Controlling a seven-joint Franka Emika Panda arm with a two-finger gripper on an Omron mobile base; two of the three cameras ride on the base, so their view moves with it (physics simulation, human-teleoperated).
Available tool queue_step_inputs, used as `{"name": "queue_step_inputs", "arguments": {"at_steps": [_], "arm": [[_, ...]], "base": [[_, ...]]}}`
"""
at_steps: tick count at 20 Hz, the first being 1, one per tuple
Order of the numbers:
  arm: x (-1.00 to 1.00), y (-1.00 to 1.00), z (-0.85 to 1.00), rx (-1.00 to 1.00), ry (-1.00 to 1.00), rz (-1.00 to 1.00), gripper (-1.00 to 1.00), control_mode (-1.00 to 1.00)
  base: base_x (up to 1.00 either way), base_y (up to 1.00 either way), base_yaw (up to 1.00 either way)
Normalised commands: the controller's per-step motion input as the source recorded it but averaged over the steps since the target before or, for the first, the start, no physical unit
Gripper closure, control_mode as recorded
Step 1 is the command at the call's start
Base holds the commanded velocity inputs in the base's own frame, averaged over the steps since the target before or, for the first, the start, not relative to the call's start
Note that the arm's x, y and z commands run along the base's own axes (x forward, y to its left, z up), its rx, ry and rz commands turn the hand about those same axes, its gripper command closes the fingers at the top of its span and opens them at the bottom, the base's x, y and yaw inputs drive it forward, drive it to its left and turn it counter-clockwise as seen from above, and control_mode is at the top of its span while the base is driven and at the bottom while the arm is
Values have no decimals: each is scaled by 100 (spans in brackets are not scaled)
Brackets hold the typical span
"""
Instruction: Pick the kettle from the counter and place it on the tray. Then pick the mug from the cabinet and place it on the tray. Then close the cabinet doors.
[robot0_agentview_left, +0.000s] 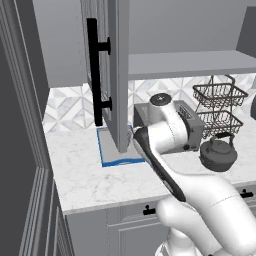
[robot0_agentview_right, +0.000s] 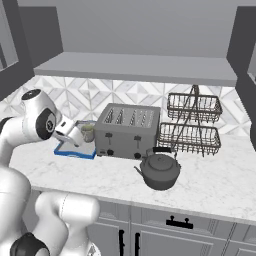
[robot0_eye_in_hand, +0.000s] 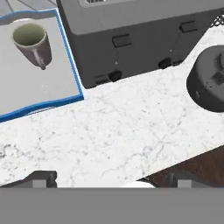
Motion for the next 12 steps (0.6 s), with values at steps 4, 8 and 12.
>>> {"name": "queue_step_inputs", "arguments": {"at_steps": [4, 8, 12], "arm": [[-26, -84, 8, 0, 13, -15, -100, -100], [0, -90, 26, 1, 16, -17, -100, -100], [0, -93, 38, 8, 14, -20, -100, -100]], "base": [[0, 0, 0], [0, 0, 0], [0, 0, 0]]}}
